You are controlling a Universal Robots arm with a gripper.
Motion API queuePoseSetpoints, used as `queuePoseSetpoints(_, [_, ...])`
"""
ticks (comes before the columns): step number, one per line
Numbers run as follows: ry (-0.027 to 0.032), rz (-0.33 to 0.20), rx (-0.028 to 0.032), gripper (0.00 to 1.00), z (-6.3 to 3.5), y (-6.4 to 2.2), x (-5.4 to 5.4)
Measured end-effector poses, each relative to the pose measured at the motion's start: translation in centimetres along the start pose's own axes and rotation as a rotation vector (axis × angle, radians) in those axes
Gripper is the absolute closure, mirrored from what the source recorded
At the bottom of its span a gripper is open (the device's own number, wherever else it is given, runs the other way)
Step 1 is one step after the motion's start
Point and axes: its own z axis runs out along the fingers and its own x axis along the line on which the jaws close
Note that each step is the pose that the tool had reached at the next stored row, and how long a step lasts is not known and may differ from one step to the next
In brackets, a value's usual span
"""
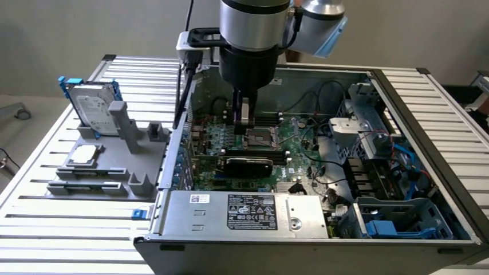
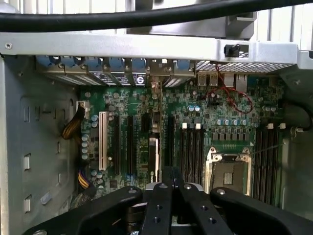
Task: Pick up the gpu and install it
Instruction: 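Insert the gpu into the slot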
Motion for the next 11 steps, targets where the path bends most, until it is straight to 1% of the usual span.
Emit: queuePoseSetpoints(11, [-0.0004,0.000,0.0001,0.89,-0.02,0.00,0.00])
